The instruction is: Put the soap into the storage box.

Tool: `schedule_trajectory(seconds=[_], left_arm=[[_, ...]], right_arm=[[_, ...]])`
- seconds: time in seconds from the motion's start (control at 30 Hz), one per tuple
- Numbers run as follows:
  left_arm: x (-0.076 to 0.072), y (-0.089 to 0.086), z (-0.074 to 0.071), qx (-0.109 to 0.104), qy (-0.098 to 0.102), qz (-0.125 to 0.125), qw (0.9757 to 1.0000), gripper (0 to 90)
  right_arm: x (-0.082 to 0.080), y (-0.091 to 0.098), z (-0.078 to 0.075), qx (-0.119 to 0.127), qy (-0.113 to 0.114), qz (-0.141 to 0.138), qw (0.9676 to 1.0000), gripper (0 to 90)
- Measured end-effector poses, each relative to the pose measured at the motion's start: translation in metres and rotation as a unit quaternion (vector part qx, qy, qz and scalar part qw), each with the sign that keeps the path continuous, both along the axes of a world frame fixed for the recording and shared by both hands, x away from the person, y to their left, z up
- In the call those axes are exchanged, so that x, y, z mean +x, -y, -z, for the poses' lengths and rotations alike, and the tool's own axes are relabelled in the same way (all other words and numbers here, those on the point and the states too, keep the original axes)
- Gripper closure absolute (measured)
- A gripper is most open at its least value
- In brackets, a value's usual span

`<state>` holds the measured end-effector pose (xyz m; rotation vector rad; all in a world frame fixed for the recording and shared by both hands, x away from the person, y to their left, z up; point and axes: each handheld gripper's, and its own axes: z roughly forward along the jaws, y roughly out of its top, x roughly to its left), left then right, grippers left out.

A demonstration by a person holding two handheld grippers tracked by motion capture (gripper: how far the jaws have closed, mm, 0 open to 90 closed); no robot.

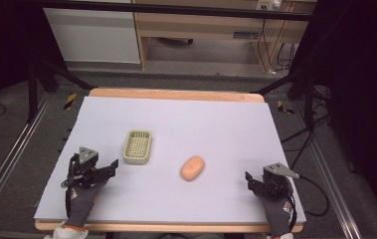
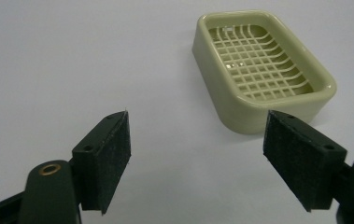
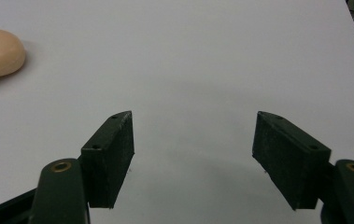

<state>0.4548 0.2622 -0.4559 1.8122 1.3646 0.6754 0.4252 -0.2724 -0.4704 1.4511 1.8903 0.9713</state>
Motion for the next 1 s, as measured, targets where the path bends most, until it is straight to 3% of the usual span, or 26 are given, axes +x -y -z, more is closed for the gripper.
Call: schedule_trajectory(seconds=[0.3, 1.0], left_arm=[[-0.001, 0.004, -0.004, -0.007, -0.004, 0.009, 0.9999, 21.2], [-0.005, 0.021, -0.023, -0.016, 0.015, 0.037, 0.9991, 19.3]], right_arm=[[0.000, 0.004, 0.001, 0.001, 0.002, 0.008, 1.0000, 32.0], [0.001, 0.004, 0.002, -0.005, -0.002, 0.012, 0.9999, 31.4]])
